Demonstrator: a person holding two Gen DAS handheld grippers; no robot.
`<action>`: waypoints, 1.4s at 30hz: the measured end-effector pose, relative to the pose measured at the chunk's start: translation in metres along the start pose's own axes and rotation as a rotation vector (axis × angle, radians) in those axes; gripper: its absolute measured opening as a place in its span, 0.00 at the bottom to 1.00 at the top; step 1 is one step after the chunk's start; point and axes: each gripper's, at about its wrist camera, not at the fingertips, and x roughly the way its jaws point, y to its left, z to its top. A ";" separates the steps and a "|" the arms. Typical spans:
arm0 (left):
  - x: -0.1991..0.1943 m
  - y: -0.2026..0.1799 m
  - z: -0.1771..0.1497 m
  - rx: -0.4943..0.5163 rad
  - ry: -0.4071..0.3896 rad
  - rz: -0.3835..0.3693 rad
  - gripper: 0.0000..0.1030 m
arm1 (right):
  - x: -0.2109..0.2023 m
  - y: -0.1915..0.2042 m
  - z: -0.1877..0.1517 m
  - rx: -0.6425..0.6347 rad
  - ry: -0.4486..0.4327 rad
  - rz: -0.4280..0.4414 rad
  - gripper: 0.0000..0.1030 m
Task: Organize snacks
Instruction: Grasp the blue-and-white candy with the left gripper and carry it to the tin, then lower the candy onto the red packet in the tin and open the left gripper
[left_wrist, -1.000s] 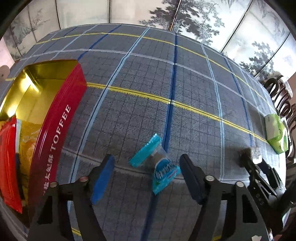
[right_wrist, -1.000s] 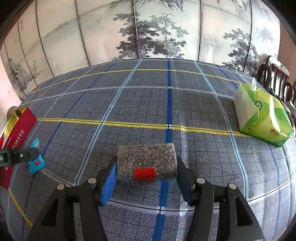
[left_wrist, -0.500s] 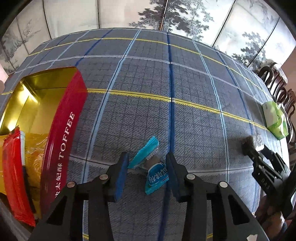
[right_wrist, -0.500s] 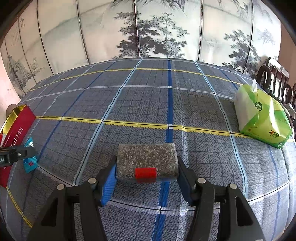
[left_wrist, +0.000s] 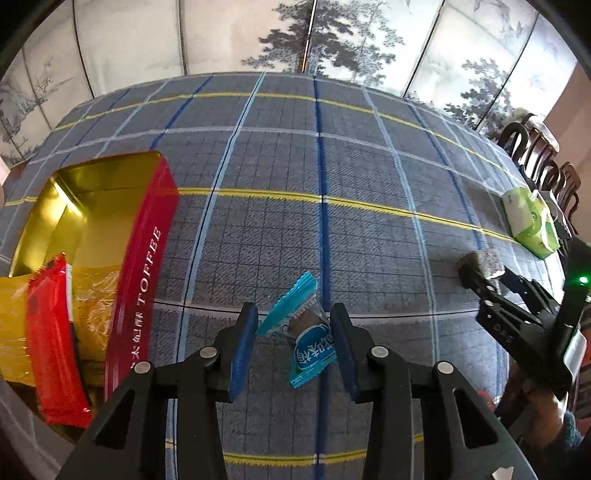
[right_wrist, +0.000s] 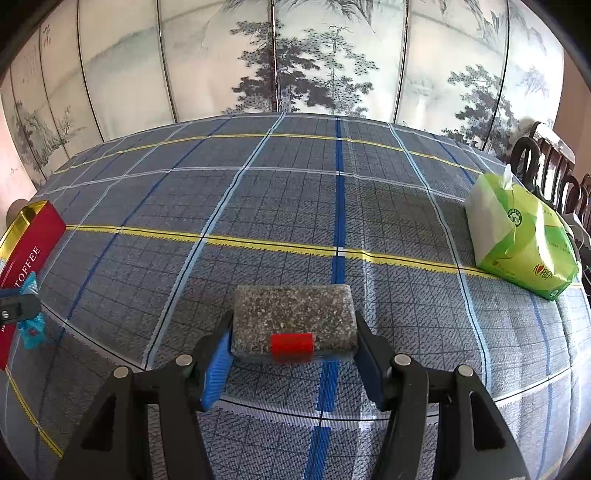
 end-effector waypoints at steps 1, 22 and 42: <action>-0.003 -0.001 0.000 0.005 -0.003 0.002 0.36 | 0.000 0.000 0.000 -0.001 0.000 -0.001 0.59; -0.078 0.066 0.017 0.014 -0.136 0.175 0.36 | -0.002 0.001 0.000 -0.004 0.001 -0.007 0.59; -0.050 0.147 0.018 -0.065 -0.088 0.306 0.36 | -0.002 0.000 0.001 -0.004 0.001 -0.008 0.59</action>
